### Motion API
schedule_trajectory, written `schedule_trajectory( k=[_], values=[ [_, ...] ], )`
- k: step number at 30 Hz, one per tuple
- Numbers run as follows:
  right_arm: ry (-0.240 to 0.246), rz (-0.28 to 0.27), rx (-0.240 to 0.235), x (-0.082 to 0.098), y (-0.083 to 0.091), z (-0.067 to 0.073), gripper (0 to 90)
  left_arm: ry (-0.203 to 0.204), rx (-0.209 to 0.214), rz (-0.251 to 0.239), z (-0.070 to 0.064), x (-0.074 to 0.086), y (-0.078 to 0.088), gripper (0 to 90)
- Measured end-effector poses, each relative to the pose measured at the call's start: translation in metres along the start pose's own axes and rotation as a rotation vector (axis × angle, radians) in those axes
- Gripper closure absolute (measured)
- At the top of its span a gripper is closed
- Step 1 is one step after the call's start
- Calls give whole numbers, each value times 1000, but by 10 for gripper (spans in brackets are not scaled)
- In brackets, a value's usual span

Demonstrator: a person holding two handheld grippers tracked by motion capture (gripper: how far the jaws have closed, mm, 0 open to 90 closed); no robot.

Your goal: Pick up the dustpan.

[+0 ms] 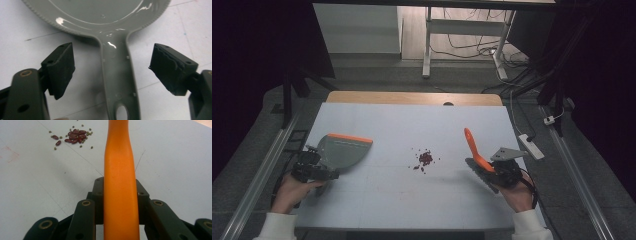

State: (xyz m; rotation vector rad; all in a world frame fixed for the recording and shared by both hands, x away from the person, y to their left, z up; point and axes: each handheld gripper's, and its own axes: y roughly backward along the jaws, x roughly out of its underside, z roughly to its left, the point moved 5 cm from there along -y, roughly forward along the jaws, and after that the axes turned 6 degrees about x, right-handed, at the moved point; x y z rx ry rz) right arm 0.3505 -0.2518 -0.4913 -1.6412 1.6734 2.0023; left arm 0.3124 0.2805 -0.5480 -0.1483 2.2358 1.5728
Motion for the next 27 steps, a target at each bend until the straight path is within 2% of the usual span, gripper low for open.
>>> schedule_trajectory(
  k=[6, 8, 15, 19, 22, 23, 25, 26, 27],
  values=[
    [-3, -1, 3, 0, 0, 0, 700, -6, 0, 24, 0, 1, -8, 238],
    [-2, 0, 3, 0, 0, 0, 700, 3, -13, 22, 1, 1, -10, 276],
    [1, 0, 2, 0, 0, 0, 700, 28, -17, 30, 1, 0, -16, 372],
    [2, 2, 3, 0, -1, 0, 700, 42, -6, 32, 1, 0, -18, 420],
    [4, 2, 4, 1, -1, 0, 700, 44, -9, 31, 1, -1, -19, 447],
    [4, 3, 3, 1, -1, 0, 700, 45, -5, 29, 1, -1, -19, 486],
    [4, 3, 3, 1, -1, 0, 700, 45, -9, 27, 1, -1, -19, 499],
    [6, 4, 3, 1, -1, 0, 700, 46, -6, 26, 1, -1, -19, 547],
    [6, 4, 3, 1, -1, 0, 700, 46, 0, 26, 1, -2, -19, 547]
  ],
)
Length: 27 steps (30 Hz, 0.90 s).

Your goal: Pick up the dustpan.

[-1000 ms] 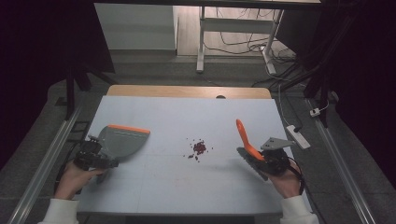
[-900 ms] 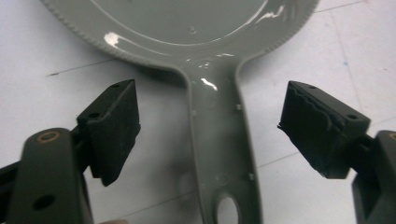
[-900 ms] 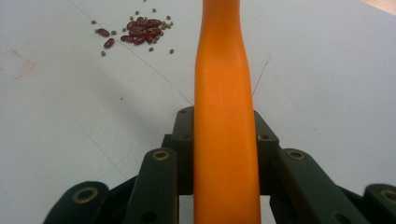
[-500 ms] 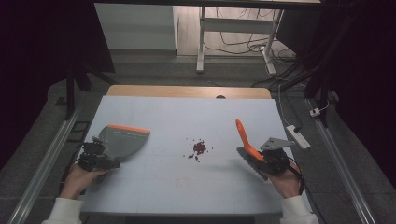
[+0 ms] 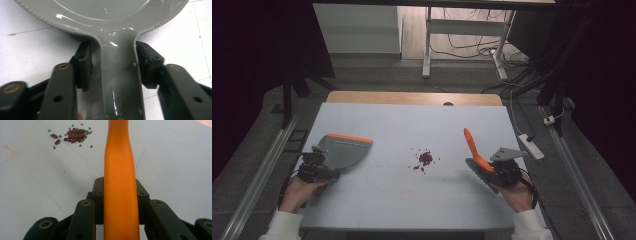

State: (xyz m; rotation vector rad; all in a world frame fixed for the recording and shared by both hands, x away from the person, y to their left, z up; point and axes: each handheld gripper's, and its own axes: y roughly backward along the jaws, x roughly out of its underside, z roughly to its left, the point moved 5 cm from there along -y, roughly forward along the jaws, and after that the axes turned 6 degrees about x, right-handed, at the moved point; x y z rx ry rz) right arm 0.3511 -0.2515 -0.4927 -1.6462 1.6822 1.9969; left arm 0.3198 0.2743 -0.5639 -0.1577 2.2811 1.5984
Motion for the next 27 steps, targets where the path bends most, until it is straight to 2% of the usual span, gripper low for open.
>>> schedule_trajectory(
  k=[2, 15, 22, 27],
  values=[
    [3, 4, 4, 0, 0, 0, 700, -3, 8, -1, -1, 0, 0, 600],
    [4, 6, 8, 0, 0, 0, 700, -4, 5, -14, 0, -1, 1, 610],
    [5, 10, 7, 0, -1, 1, 700, -2, 6, -96, 1, -4, 14, 614],
    [6, 11, 8, 0, -1, 1, 700, -5, 13, -128, 1, -5, 18, 615]
  ],
)
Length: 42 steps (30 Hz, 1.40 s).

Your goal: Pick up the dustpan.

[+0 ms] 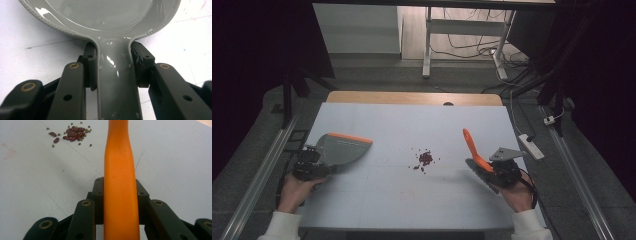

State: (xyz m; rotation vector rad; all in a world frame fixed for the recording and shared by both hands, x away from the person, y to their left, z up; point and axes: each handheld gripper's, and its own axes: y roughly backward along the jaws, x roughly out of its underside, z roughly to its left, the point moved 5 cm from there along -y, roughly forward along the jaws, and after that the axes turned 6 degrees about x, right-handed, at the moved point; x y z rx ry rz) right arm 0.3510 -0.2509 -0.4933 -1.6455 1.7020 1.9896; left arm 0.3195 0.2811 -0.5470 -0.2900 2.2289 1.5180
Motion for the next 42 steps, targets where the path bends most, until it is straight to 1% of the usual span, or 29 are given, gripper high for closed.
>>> schedule_trajectory(
  k=[2, 11, 19, 25, 27, 30, 36, 42],
  values=[
    [0, 0, 0, 0, 0, 0, 700, 4, -4, -13, 0, -1, 2, 615],
    [-4, -1, 3, 0, 0, -1, 700, -8, -7, -49, -2, -2, 7, 615],
    [-2, -1, 2, 0, 0, 0, 700, -21, 14, -99, -3, -4, 14, 615],
    [-5, -3, 2, 0, 0, -1, 700, -22, 30, -141, -6, -6, 18, 615],
    [-8, -3, 3, 0, 1, -2, 700, -18, 31, -151, -7, -7, 19, 615],
    [-10, -3, 4, 0, 1, -2, 700, 1, 40, -172, -9, -7, 20, 615],
    [-11, -10, -5, -2, 1, -1, 700, 31, 24, -196, -15, -6, 21, 615],
    [-10, -30, -14, -4, 4, -1, 700, 47, 21, -210, -23, -4, 20, 615]
  ],
)
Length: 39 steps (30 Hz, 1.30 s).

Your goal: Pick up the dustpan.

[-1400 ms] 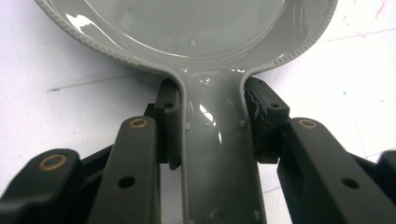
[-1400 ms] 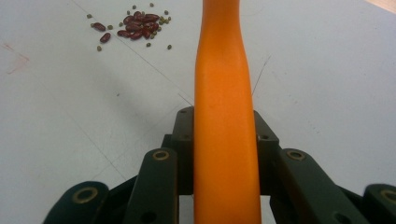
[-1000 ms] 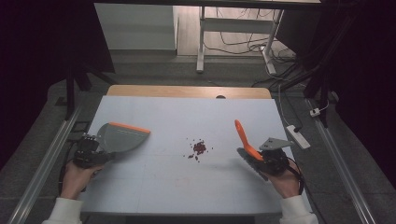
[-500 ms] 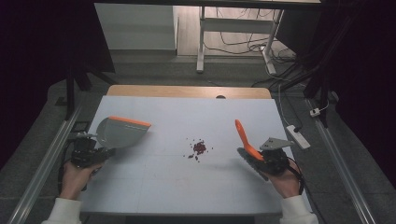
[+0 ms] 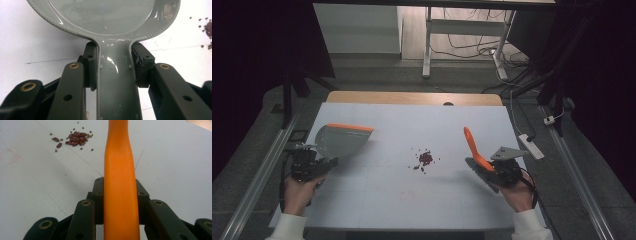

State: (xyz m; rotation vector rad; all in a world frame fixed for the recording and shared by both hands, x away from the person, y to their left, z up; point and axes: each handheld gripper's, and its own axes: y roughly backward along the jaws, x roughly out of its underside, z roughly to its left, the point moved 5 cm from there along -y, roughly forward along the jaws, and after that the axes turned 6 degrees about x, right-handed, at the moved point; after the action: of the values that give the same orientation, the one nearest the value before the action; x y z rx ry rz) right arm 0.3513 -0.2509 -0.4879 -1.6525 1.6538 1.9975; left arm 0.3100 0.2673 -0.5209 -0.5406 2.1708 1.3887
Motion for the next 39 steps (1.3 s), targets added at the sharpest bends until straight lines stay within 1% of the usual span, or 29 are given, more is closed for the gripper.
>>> schedule_trajectory(
  k=[2, 5, 7, 9, 11, 13, 14, 16, 17, 23, 27, 32, 34, 35, 37, 39],
  values=[
    [-3, -4, -2, -1, 1, -1, 700, 11, 2, -8, -3, 1, 0, 615],
    [-10, -13, -6, -3, 1, -1, 700, 11, 9, -20, -9, 2, -1, 615],
    [-7, -15, -7, -3, 1, -1, 700, -5, 27, -18, -15, 1, -2, 615],
    [-10, -16, -4, -4, 1, 0, 700, -38, 69, -21, -21, 1, -3, 615],
    [-8, -14, -3, -4, 1, 0, 700, -76, 128, -14, -27, 0, -4, 615],
    [-8, -14, -1, -4, 0, 1, 700, -127, 168, -16, -33, -1, -4, 614],
    [-10, -11, -1, -4, 0, 1, 700, -146, 189, -15, -35, -1, -4, 615],
    [-10, -10, 1, -4, -2, 1, 700, -183, 215, -14, -38, -2, -4, 614],
    [-10, -8, 1, -4, -3, 1, 700, -191, 228, -15, -39, -2, -3, 615],
    [-13, -3, -1, -9, -8, 4, 700, -243, 275, -11, -42, -2, -1, 615],
    [2, -7, -7, -16, -12, 8, 700, -281, 307, -3, -45, -2, 0, 615],
    [0, -18, -12, -25, -16, 10, 700, -340, 340, 9, -48, -3, -1, 615],
    [0, -20, -12, -28, -18, 11, 700, -375, 347, 10, -49, -6, -2, 615],
    [-3, -22, -14, -30, -19, 11, 700, -378, 360, 10, -50, -8, -3, 615],
    [-4, -26, -13, -34, -21, 12, 700, -406, 377, 23, -52, -10, -7, 615],
    [-2, -29, -12, -38, -23, 13, 700, -436, 379, 40, -54, -10, -9, 615]
  ],
)
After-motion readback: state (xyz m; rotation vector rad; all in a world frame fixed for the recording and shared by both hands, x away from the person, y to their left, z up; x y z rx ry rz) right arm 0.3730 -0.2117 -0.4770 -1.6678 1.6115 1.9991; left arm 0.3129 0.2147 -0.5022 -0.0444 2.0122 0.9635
